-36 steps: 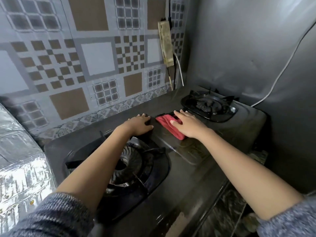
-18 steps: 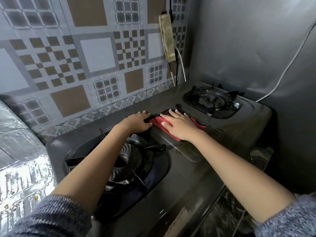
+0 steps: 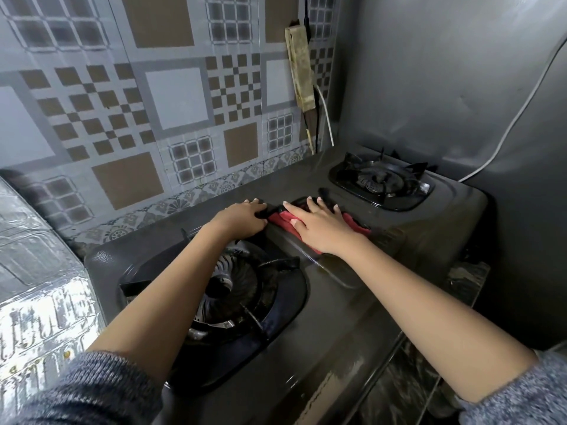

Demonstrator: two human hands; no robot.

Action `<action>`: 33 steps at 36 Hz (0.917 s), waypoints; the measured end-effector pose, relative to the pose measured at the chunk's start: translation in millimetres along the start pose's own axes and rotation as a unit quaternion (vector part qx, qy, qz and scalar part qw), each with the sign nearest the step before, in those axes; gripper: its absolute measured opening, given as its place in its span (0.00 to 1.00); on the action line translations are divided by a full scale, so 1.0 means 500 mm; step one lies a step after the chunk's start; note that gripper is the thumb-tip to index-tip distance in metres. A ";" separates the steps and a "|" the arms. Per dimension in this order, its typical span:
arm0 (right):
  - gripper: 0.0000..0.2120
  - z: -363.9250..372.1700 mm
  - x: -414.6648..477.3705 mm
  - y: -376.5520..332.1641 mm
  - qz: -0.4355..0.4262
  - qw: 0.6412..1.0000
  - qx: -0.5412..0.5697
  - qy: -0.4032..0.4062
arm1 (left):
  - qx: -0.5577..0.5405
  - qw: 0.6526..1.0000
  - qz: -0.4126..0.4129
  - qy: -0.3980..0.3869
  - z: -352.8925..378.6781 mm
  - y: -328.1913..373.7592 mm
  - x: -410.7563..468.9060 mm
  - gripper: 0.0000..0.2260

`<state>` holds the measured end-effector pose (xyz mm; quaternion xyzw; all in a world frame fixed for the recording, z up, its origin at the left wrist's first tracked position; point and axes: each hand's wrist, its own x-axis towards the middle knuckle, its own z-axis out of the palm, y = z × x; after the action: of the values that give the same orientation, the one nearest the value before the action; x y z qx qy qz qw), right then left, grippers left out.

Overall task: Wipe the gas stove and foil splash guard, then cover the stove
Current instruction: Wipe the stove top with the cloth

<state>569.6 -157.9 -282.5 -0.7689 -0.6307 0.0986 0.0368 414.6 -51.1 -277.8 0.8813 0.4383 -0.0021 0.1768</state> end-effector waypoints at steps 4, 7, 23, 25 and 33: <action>0.22 -0.005 -0.009 0.004 -0.026 1.000 -0.001 -0.013 | -0.004 1.000 -0.003 0.000 0.001 -0.002 0.002 0.25; 0.21 -0.006 -0.019 0.010 -0.045 0.999 -0.003 -0.015 | -0.005 1.000 -0.003 -0.002 0.002 -0.002 0.002 0.25; 0.19 -0.010 -0.070 0.116 -0.249 0.968 0.035 -0.016 | 0.028 0.999 -0.002 0.030 -0.020 0.054 0.002 0.20; 0.19 -0.011 -0.066 0.139 -0.250 0.967 0.049 -0.008 | 0.032 0.999 0.001 0.028 -0.017 0.071 0.006 0.20; 0.20 -0.023 -0.019 0.198 -0.152 0.987 0.049 0.021 | 0.044 0.998 0.036 0.003 -0.002 0.147 0.027 0.21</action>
<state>665.2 -186.5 -288.1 -0.6635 -0.7335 0.1068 0.1017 479.3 -81.1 -256.4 0.9034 0.4065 -0.0124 0.1361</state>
